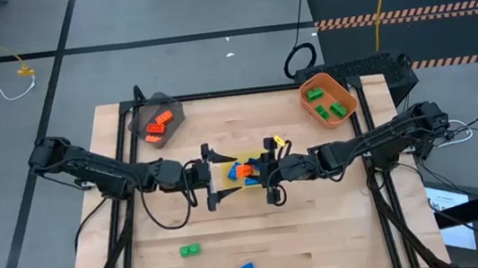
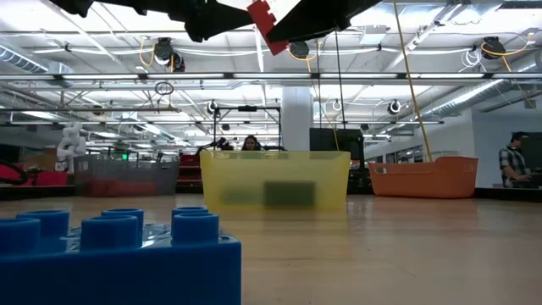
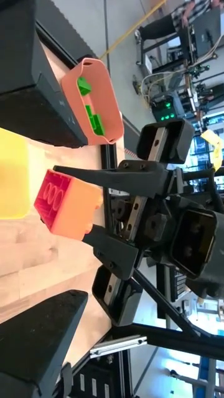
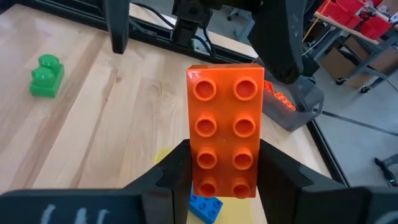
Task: Sort & place blocks by color
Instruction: Put the orange game piece into the black bin
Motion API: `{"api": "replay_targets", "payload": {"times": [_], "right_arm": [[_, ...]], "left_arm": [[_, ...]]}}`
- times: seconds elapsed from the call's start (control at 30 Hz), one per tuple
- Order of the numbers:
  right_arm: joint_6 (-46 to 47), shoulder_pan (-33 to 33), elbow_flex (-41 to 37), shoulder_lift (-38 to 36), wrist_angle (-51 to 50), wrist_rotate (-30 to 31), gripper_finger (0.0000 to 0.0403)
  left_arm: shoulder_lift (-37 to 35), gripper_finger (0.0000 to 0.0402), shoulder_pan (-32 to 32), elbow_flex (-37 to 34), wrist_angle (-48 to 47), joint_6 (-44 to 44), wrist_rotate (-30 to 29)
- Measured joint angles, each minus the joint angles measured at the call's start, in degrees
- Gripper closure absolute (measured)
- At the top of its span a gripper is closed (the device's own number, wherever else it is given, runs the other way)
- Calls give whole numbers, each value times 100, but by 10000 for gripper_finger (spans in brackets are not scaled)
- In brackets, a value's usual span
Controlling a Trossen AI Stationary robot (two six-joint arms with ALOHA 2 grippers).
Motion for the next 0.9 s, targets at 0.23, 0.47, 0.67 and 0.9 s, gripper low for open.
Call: {"api": "replay_targets", "payload": {"times": [0.23,0.47,0.67,0.9], "right_arm": [[-44,0,0,0,-40,0,278],[-42,-2,0,0,-41,-2,278],[45,-33,0,0,-37,-4,278],[87,-71,0,-2,218,-439,278]], "left_arm": [[0,11,0,0,-18,72,-48],[0,11,0,2,-22,72,-50],[0,11,0,3,-26,72,-50],[163,11,102,9,161,-246,-237]]}}
